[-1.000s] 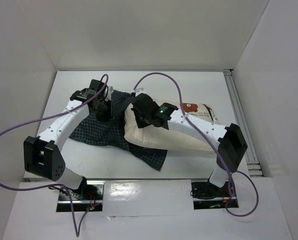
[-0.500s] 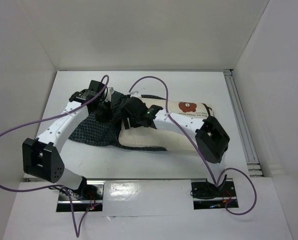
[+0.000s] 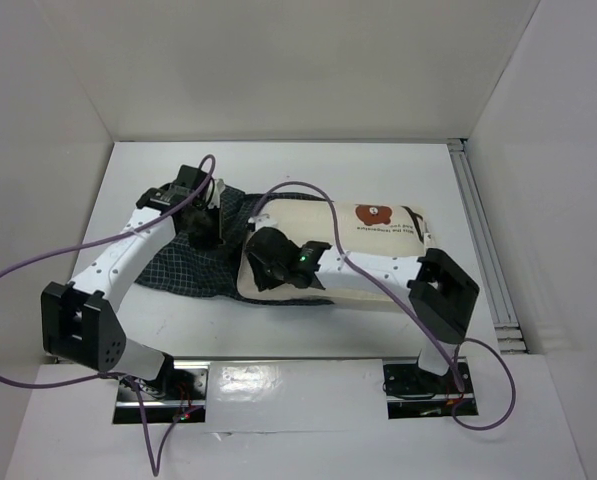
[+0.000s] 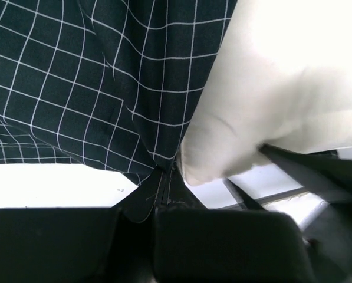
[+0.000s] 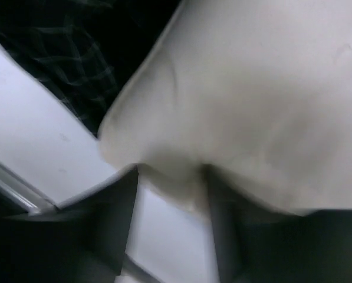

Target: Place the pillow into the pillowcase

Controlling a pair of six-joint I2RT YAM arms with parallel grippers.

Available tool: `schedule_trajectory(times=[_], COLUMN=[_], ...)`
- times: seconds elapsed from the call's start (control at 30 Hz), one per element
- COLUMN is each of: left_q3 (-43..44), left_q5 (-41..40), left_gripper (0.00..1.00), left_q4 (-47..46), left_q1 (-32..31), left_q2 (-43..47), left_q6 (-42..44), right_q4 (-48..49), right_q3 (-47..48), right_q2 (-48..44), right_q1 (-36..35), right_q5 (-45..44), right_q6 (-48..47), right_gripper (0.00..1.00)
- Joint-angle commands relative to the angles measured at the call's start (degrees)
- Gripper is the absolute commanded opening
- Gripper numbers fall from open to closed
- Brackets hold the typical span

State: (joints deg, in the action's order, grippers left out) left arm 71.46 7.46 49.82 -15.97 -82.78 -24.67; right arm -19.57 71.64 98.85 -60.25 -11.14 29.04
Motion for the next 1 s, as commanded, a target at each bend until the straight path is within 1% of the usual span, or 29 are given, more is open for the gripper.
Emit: schedule_trajectory(times=[0.0,0.03,0.07,0.17,0.27,0.33,0.43,0.57,0.63,0.8,0.97], left_q3=[0.26,0.26,0.26,-0.97,-2.47,-3.17,-3.7,-3.7,-2.56,-0.8,-0.27], left_q5=[-0.26,0.7,0.71,1.5,2.03,2.55,3.17,2.64,3.87,5.1,4.58], left_gripper=[0.0,0.0,0.0,0.0,0.0,0.0,0.0,0.0,0.0,0.0,0.0], left_q4=[0.71,0.71,0.71,0.71,1.24,1.24,1.24,2.29,2.3,3.61,3.61], left_q1=[-0.21,-0.21,-0.21,-0.21,-0.21,-0.21,-0.21,-0.21,-0.21,-0.21,-0.21], left_q2=[3.07,3.59,3.59,4.82,6.05,7.28,7.29,7.81,7.81,7.29,8.33], left_q6=[-1.0,-1.0,-1.0,-1.0,-1.0,-0.48,0.14,0.67,1.9,3.31,3.31], right_q4=[4.02,3.06,2.01,-0.03,-0.64,-1.87,-3.8,-3.28,-3.28,-3.28,-4.86], right_q3=[0.95,3.14,4.2,7.02,9.47,11.15,15.45,18.97,22.22,29.33,31.72], right_q2=[4.41,5.29,5.82,3.21,1.18,1.69,4.77,8.46,11.44,18.9,24.46], right_q1=[0.31,0.31,0.31,2.05,5.39,6.54,7.68,8.39,8.92,10.32,12.61], right_q5=[2.43,0.0,-1.24,-5.9,-4.96,-4.42,-4.42,-2.05,-2.05,-2.05,-1.08], right_q6=[2.08,2.08,2.08,1.55,0.93,0.93,0.93,1.46,3.39,4.45,5.06], right_gripper=[0.29,0.09,0.0,0.0,0.0,0.0,0.0,0.0,0.0,0.0,0.0])
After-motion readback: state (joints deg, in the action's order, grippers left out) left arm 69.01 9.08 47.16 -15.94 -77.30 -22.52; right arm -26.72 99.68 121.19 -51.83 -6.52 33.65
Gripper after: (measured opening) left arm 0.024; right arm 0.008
